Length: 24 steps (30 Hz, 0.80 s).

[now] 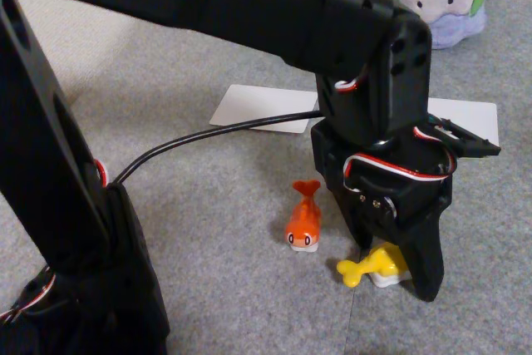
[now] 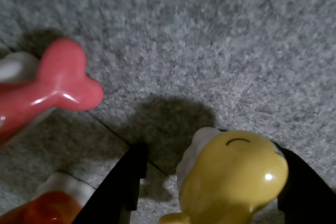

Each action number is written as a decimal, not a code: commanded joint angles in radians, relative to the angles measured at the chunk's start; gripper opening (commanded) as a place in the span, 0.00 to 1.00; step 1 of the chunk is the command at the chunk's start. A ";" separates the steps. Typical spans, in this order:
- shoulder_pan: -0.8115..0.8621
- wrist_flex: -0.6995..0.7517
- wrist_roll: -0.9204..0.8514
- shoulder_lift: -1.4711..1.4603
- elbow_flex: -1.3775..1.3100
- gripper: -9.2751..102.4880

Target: Wooper wants to eat egg sudhi, and Goomy wants to eat shrimp sushi

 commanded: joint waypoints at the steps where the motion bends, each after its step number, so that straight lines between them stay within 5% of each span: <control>1: -0.003 -0.014 -0.006 0.003 0.005 0.33; 14: -0.008 0.005 0.005 0.008 -0.003 0.11; 24: -0.052 0.149 0.005 0.232 -0.011 0.10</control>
